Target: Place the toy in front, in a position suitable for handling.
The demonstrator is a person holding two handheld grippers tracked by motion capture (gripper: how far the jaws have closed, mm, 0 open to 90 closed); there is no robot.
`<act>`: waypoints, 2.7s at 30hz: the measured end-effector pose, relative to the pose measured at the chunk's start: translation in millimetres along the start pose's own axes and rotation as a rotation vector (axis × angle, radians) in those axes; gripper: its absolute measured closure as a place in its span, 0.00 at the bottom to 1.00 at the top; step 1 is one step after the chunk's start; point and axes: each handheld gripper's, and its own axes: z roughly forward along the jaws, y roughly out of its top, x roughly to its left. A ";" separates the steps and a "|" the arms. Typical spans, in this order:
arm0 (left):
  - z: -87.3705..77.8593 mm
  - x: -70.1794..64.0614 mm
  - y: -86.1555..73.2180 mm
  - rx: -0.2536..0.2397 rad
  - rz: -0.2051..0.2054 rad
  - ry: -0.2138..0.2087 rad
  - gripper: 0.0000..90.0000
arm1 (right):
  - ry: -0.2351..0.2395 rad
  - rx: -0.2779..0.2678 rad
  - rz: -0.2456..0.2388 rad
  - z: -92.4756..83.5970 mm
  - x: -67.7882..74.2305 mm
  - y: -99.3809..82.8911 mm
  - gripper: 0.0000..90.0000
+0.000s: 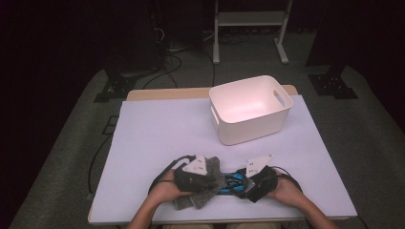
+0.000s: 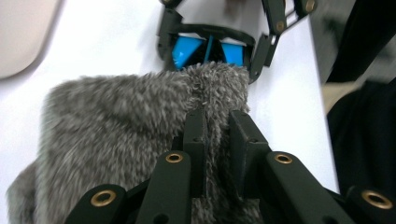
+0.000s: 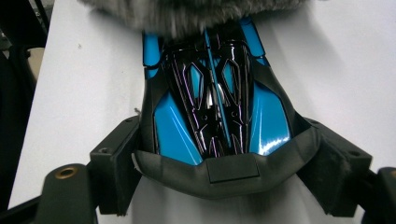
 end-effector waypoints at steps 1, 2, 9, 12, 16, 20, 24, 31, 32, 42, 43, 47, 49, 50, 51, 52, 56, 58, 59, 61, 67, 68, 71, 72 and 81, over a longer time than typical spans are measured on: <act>-0.5 0.9 -0.7 -0.005 -0.006 -0.003 0.86 | 0.000 0.000 0.000 -0.1 0.0 -0.2 0.23; -2.3 3.4 -3.7 -0.012 -0.020 -0.004 0.87 | 0.000 -0.002 0.001 -0.1 0.0 -0.4 0.23; -24.4 17.8 -37.3 0.025 -0.113 0.055 0.87 | 0.001 -0.005 0.000 -0.1 0.2 -0.7 0.23; -28.0 19.7 -42.4 0.018 -0.136 0.057 0.87 | 0.002 -0.007 0.000 0.0 -0.2 -1.0 0.23; -23.5 19.2 -32.1 -0.004 -0.121 0.030 0.87 | 0.003 -0.007 -0.001 0.0 -0.2 -1.0 0.23; -9.7 14.9 -10.3 -0.018 -0.082 -0.011 0.87 | 0.002 -0.008 0.001 0.1 -0.2 -1.1 0.23; 6.8 13.3 16.6 0.006 -0.010 -0.017 0.87 | 0.001 -0.012 0.003 -0.1 -0.1 -1.9 0.23; 25.3 21.5 33.3 -0.002 -0.012 -0.055 0.87 | 0.001 -0.017 0.004 0.1 -0.4 -2.3 0.23; 26.3 22.4 33.5 -0.005 -0.017 -0.060 0.87 | 0.003 -0.018 0.005 0.1 -0.4 -2.5 0.23; 4.1 29.5 11.6 0.078 -0.021 0.021 0.87 | -0.001 -0.017 0.004 0.2 0.0 -2.5 0.24; 0.4 32.2 5.2 0.075 -0.033 0.025 0.87 | -0.001 -0.019 0.005 0.2 0.0 -2.6 0.23; -10.0 31.7 -9.2 0.071 -0.062 0.032 0.87 | 0.000 -0.016 0.007 0.2 0.0 -2.3 0.23; -11.4 31.4 -9.6 0.082 -0.059 0.039 0.87 | -0.001 -0.016 0.005 0.2 -0.1 -2.3 0.23; -11.0 32.0 -9.1 0.082 -0.061 0.034 0.87 | -0.001 -0.015 0.005 0.3 -0.1 -2.3 0.23; -10.4 33.1 -8.2 0.080 -0.062 0.029 0.87 | -0.001 -0.016 0.005 0.2 -0.1 -2.3 0.23; -9.9 34.5 -7.1 0.077 -0.069 0.019 0.87 | 0.000 -0.018 0.006 0.3 0.0 -2.5 0.23; -1.4 38.9 1.8 0.045 -0.107 -0.035 0.88 | 0.000 -0.016 0.002 0.2 -0.3 -2.5 0.24; 4.3 40.5 9.5 0.060 -0.114 -0.063 0.89 | 0.000 -0.017 0.001 0.3 -0.4 -2.5 0.23; 6.4 41.7 13.2 0.069 -0.111 -0.068 0.89 | 0.000 -0.019 0.002 0.4 -0.4 -2.6 0.23; 9.5 45.0 19.5 0.089 -0.095 -0.069 0.89 | 0.002 -0.020 -0.001 0.5 -1.0 -2.6 0.23; 20.6 46.4 35.0 0.075 -0.097 -0.095 0.89 | 0.004 -0.017 -0.002 0.5 -1.1 -2.3 0.23; 24.2 46.0 38.6 0.075 -0.093 -0.103 0.89 | 0.004 -0.017 -0.001 0.5 -1.1 -2.3 0.24; 35.4 43.5 50.3 0.085 -0.068 -0.132 0.88 | 0.004 -0.022 -0.001 0.6 -1.1 -2.7 0.24; 38.4 42.0 54.0 0.086 -0.059 -0.139 0.89 | 0.005 -0.022 -0.001 0.6 -1.1 -2.8 0.24; 49.0 29.6 63.6 0.104 -0.002 -0.182 0.89 | 0.008 -0.026 0.011 0.3 -0.1 -3.4 0.24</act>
